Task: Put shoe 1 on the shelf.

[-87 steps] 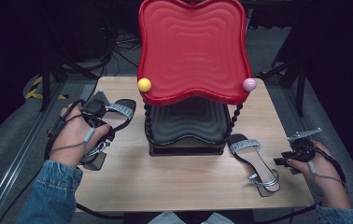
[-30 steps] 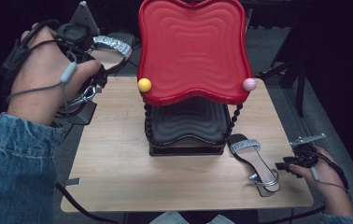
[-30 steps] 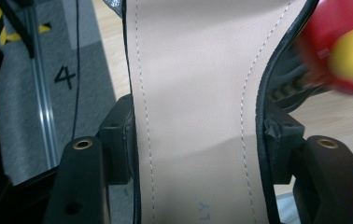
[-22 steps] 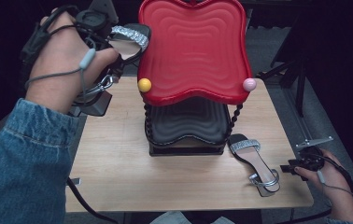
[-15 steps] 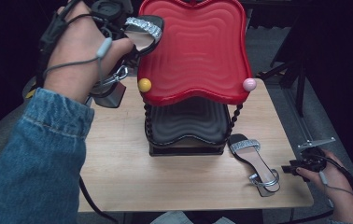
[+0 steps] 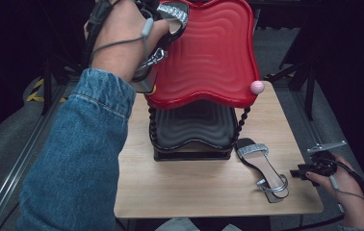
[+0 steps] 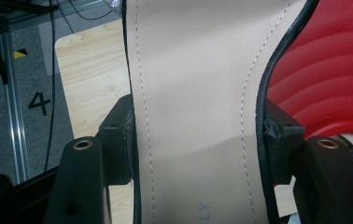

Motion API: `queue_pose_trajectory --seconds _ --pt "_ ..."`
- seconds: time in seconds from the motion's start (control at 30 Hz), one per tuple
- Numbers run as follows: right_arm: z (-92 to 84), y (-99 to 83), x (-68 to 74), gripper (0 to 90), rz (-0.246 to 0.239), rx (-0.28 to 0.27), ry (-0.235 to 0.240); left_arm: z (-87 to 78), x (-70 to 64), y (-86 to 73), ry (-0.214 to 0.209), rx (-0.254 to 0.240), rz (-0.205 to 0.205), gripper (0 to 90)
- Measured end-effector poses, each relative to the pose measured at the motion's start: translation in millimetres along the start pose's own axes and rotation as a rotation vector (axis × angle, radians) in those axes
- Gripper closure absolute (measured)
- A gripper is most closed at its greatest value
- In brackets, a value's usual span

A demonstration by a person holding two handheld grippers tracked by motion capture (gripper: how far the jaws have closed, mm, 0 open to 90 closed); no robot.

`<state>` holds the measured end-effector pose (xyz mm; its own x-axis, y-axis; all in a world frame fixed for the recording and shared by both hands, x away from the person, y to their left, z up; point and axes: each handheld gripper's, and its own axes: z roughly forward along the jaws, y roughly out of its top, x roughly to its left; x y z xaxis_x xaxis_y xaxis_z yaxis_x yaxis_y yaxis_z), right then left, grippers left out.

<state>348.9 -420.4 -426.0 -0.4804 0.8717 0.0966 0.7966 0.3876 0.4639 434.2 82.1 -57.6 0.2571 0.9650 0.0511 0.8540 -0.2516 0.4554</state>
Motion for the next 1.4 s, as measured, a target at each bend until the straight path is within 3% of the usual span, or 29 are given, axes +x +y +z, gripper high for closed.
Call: queue_pose_trajectory --seconds 0.2,0.6,0.7,1.0,1.1,1.23,1.4 --pt "-1.2 -0.9 -1.0 51.1 0.001 -0.004 0.001 8.5 -7.7 9.4 -0.002 -0.003 -0.038 41.9" --pt "-0.6 -1.9 -1.7 51.1 0.01 -0.005 0.002 28.4 -20.6 25.1 -0.008 -0.008 -0.071 41.9" --pt "-0.8 -1.9 -1.0 51.0 0.008 -0.003 0.006 33.6 -26.1 27.3 0.007 -0.006 -0.061 41.8" --pt "-1.7 -2.8 -2.1 50.8 0.006 -0.011 0.005 45.6 -31.5 32.8 -0.052 -0.026 -0.127 41.7" --pt "-1.8 -2.7 -1.1 50.7 0.008 -0.01 0.008 49.7 -35.2 34.8 -0.024 -0.025 -0.126 41.3" --pt "-2.2 -2.6 -1.0 50.6 0.005 -0.008 0.008 57.0 -35.0 35.3 -0.02 -0.02 -0.156 40.8" --pt "-1.8 -3.2 -1.6 50.5 0.008 -0.005 0.008 57.4 -39.2 34.4 -0.012 -0.015 -0.153 40.4"
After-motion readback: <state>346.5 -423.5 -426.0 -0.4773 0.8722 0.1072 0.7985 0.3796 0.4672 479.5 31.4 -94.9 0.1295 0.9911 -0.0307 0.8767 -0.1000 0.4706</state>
